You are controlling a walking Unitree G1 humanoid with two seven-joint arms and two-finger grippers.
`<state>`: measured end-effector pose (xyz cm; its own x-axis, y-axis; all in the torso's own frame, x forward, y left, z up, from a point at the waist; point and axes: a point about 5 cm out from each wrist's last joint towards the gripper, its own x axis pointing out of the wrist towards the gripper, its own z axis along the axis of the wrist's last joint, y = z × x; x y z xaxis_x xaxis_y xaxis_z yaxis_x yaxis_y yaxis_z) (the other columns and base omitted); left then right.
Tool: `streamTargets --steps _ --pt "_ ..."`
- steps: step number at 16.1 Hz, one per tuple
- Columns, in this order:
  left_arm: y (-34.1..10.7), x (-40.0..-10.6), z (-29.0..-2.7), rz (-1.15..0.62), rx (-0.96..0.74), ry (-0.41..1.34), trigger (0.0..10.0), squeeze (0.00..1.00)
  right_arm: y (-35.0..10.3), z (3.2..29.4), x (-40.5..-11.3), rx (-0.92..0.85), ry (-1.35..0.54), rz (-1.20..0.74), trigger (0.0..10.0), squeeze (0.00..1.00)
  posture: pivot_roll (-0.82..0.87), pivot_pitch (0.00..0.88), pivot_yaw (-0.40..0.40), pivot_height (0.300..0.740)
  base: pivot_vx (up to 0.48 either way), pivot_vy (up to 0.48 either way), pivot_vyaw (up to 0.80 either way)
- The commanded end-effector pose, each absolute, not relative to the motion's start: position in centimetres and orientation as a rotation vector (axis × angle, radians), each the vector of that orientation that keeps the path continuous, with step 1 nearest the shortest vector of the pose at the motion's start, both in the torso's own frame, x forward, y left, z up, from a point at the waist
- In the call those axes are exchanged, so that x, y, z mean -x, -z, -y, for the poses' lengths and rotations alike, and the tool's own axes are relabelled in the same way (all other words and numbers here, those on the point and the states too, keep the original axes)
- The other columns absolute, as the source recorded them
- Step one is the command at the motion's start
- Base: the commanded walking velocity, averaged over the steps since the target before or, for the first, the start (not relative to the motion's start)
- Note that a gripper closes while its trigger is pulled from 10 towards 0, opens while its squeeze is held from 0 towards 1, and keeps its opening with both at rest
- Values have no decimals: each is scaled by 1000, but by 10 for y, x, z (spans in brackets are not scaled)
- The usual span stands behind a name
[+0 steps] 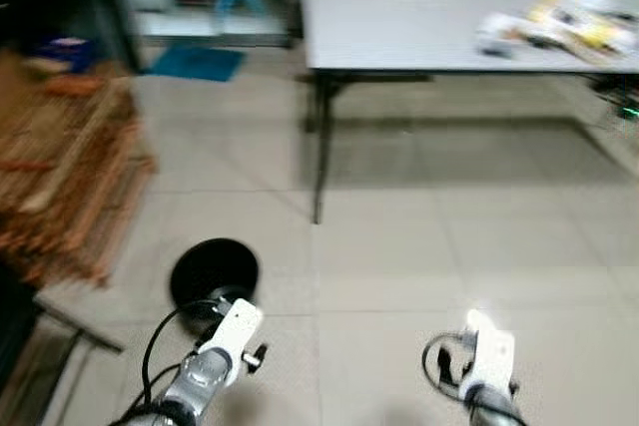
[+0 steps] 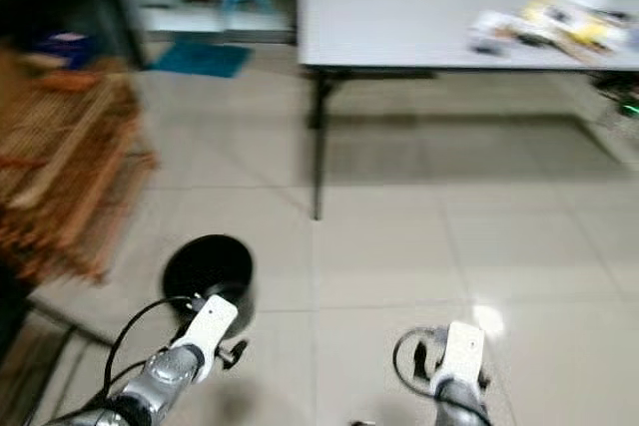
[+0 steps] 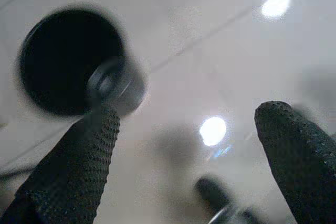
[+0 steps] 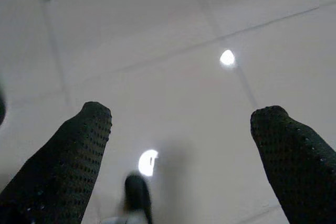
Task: Picking trash to rubbish bin
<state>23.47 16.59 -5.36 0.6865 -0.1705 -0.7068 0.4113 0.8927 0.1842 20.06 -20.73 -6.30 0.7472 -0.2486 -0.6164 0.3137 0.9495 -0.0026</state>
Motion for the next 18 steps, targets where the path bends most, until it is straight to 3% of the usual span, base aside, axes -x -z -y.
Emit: streamTargets --steps 1,4,6,7,11,18 --pt "50 -235 -162 -676 -262 349 10000 0 44 210 -222 -93 299 -519 10000 0 128 40 -42 740 0 0 -788" --pt "45 -237 -160 -592 -213 339 10000 0 23 208 -239 -72 282 -381 10000 0 126 44 -43 740 0 0 -783" --pt "-54 -336 -103 -215 -201 380 10000 0 -5 204 -249 -57 271 -224 10000 0 120 48 -39 740 0 0 -594" --pt "-73 -346 -95 -148 -186 386 10000 0 -14 204 -250 -60 271 -181 10000 0 120 48 -39 740 0 0 0" --pt "-107 -348 -99 87 -141 404 10000 0 -69 207 -226 0 301 0 10000 0 122 69 -41 740 0 0 0" --pt "-126 -340 -107 150 -110 407 10000 0 -105 206 -203 71 335 60 10000 0 120 78 -42 740 0 0 0"
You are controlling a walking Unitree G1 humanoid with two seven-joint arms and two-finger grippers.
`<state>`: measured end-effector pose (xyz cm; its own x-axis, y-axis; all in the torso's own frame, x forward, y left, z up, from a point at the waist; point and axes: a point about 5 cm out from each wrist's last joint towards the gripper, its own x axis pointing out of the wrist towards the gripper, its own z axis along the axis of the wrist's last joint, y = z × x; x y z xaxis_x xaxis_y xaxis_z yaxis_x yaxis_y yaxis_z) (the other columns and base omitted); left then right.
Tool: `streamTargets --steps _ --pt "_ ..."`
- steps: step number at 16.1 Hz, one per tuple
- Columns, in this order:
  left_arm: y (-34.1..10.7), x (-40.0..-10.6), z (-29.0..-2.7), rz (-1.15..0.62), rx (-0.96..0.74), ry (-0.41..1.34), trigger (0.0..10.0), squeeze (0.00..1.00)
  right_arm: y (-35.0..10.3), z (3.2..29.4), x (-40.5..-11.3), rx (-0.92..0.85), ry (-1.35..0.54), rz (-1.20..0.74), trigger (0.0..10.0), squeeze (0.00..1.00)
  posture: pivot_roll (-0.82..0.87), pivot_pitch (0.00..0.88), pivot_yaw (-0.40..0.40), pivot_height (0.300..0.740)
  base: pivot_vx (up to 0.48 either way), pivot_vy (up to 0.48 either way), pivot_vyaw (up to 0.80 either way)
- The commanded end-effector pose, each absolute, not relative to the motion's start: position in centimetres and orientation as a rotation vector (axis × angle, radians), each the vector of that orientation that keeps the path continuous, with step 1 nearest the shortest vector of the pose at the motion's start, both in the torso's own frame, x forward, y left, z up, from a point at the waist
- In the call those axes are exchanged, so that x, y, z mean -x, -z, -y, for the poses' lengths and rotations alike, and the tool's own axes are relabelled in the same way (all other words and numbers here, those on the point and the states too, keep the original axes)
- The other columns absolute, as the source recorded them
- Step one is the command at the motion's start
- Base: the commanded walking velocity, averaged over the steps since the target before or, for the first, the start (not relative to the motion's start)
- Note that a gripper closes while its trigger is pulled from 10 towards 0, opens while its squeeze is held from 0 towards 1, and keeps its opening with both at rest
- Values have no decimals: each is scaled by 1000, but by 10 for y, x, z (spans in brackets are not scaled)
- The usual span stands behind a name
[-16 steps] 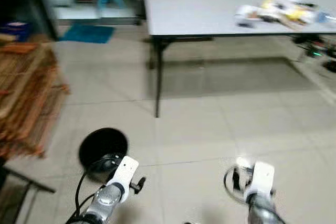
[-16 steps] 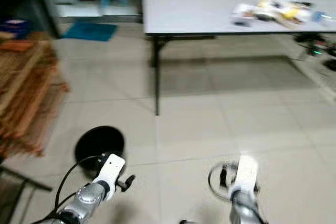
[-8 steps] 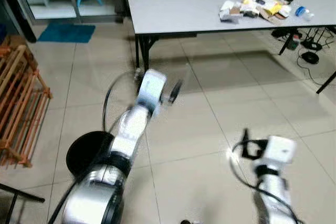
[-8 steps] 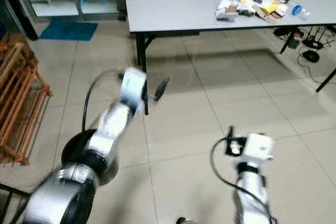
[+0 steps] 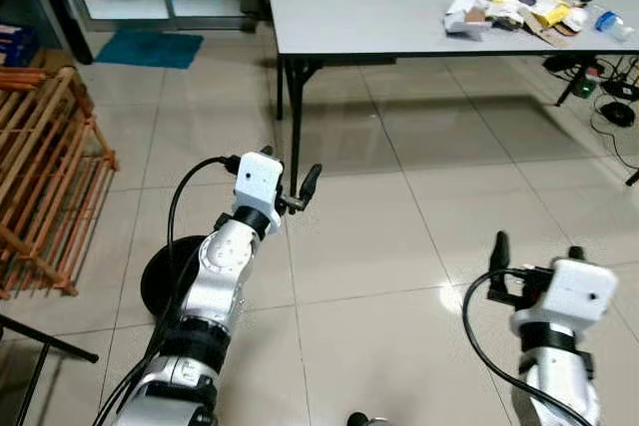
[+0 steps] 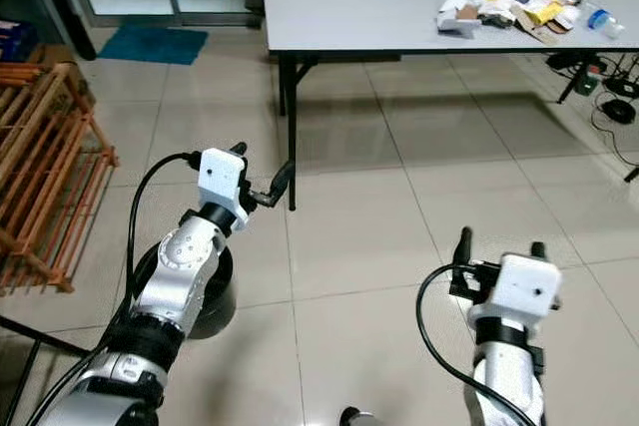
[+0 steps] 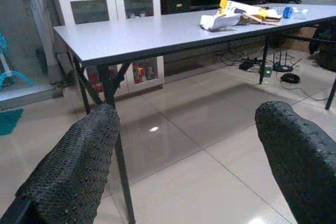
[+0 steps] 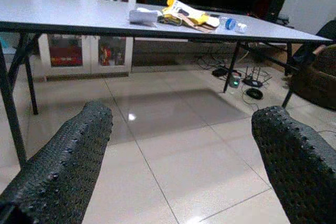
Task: Picking trash to rubbish bin
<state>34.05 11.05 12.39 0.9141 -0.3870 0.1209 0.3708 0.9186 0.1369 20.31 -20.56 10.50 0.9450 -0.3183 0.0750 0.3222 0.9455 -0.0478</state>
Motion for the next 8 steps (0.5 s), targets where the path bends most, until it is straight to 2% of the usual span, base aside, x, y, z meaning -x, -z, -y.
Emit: streamTargets --steps 1,4,8 --pt "-130 -337 -110 164 -116 416 10000 0 -115 203 -197 72 340 62 10000 0 120 79 -42 740 0 0 0" --pt "-126 -332 -121 123 -132 404 10000 0 -128 197 -189 83 339 70 10000 0 114 86 -36 740 0 0 0" --pt "-129 -333 -110 105 -116 441 10000 0 -127 194 -187 110 347 18 10000 0 102 84 -29 740 0 0 0"
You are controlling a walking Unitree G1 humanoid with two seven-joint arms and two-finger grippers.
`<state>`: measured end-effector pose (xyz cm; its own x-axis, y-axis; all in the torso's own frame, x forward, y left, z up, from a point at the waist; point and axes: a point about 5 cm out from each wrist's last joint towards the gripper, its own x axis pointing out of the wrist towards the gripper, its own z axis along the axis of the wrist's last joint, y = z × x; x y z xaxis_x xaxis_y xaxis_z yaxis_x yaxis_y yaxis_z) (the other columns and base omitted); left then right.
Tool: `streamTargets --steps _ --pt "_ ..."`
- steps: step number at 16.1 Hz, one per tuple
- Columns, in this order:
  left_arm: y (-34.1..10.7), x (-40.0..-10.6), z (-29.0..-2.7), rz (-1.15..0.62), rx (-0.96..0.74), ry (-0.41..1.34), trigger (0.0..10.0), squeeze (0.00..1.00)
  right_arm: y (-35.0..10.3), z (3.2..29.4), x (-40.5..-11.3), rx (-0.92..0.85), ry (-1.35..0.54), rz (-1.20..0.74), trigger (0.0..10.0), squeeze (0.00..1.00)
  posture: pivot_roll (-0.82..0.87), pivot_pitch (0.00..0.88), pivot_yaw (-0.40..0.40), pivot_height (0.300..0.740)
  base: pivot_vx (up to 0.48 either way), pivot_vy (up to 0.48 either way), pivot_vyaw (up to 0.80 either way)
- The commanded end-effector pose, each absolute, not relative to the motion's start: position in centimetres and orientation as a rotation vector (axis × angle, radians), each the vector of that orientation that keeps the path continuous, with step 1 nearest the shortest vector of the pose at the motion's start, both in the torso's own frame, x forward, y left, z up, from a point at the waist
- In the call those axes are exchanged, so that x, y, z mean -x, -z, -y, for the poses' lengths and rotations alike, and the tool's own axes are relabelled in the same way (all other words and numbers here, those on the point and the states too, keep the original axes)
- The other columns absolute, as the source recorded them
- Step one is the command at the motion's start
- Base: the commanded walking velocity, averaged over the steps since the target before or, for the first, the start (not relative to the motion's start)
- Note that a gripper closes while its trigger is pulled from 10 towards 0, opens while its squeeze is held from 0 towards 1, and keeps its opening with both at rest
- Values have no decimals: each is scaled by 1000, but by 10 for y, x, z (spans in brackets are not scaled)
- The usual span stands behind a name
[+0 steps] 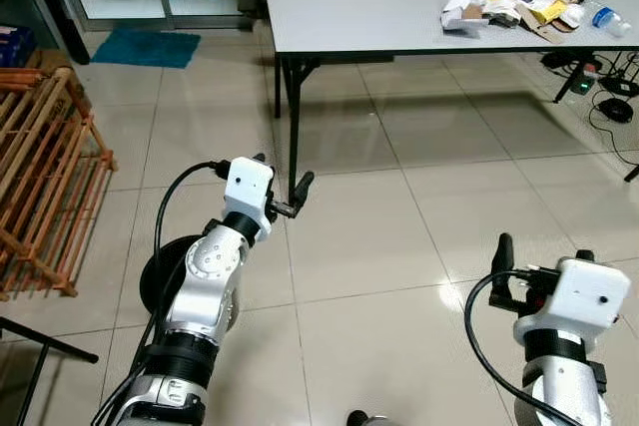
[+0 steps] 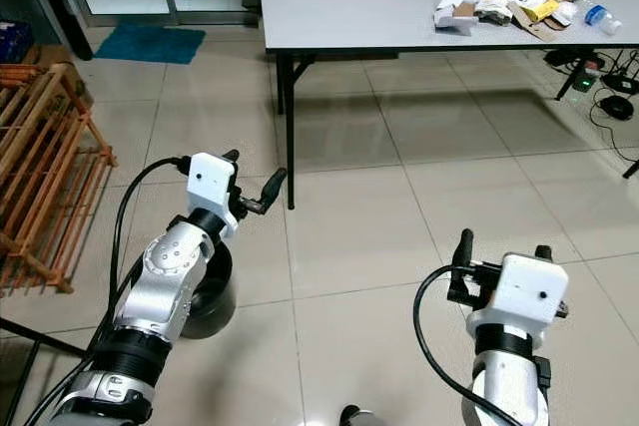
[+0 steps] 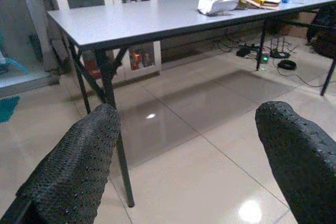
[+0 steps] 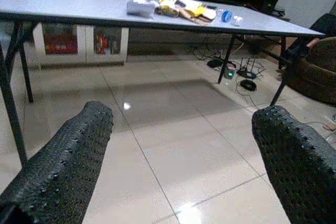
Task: Picking trash to rubbish bin
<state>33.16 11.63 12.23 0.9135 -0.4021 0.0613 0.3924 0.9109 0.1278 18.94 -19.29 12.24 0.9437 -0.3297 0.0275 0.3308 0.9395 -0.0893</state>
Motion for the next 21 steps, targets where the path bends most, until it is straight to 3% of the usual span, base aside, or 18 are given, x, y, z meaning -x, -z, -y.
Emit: streamTargets --steps 1,10,21 --pt "-132 -332 -105 109 -101 477 10000 0 -128 195 -187 161 347 16 10000 0 98 81 -27 740 247 0 0" --pt "-132 -333 -96 79 -78 468 10000 0 -127 196 -208 125 437 15 10000 0 112 63 -46 740 314 -278 0" --pt "-124 -336 -92 29 -55 442 10000 0 -126 190 -210 142 396 11 10000 0 89 59 -50 740 0 -460 0"
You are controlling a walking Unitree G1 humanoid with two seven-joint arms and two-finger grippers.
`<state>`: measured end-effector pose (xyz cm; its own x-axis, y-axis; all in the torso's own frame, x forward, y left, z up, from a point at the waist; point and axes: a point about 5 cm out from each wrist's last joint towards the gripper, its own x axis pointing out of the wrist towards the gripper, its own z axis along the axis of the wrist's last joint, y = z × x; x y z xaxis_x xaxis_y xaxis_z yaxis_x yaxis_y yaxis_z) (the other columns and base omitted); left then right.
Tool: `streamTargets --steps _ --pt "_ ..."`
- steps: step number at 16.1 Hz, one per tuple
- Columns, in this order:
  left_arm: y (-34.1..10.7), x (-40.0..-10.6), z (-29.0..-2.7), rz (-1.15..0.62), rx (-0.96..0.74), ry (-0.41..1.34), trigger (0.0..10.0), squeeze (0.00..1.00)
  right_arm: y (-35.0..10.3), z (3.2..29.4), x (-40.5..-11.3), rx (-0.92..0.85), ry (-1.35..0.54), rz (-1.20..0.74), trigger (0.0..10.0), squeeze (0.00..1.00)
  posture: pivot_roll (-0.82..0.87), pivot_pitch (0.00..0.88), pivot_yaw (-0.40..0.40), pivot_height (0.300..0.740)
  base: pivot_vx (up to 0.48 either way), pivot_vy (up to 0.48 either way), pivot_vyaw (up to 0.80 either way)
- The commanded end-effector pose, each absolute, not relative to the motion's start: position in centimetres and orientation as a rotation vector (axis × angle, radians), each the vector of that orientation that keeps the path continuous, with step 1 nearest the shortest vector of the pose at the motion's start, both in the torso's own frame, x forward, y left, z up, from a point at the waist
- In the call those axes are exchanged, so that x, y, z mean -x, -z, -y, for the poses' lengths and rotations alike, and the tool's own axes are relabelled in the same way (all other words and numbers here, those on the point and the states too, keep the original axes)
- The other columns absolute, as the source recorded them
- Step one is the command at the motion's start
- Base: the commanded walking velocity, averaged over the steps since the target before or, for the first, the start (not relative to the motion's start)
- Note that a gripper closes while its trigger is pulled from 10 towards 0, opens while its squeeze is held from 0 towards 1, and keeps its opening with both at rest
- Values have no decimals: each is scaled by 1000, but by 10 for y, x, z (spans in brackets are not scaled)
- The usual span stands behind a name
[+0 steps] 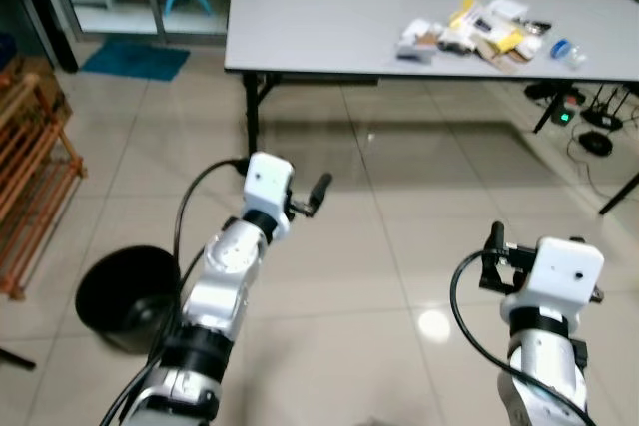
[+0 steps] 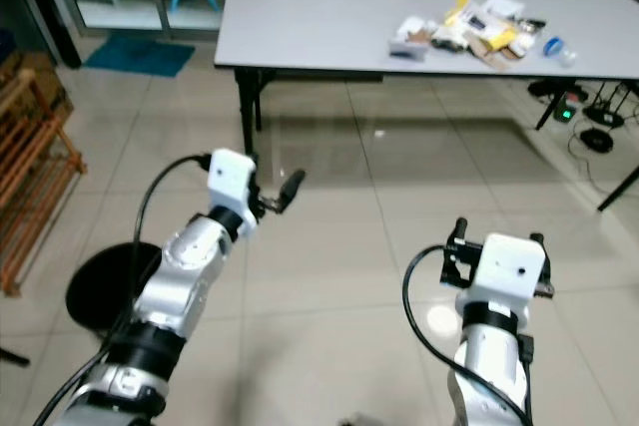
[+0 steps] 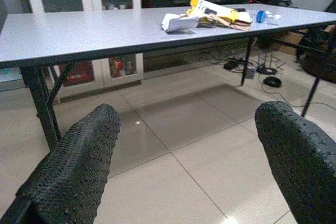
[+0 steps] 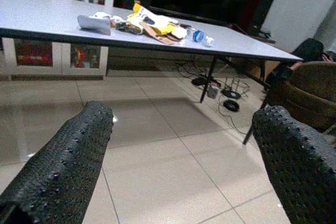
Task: Picking trash to rubbish bin
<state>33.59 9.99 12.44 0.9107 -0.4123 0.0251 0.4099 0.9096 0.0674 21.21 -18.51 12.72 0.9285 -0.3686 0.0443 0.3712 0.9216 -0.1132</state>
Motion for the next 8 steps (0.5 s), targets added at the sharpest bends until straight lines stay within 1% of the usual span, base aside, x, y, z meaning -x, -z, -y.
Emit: streamTargets --steps 1,8 --pt "-124 -337 -92 26 -54 440 10000 0 -126 190 -211 141 393 11 10000 0 89 60 -49 740 0 -469 0" --pt "-122 -338 -91 10 -69 430 10000 0 -125 189 -211 139 386 4 10000 0 88 62 -48 740 0 -460 0"
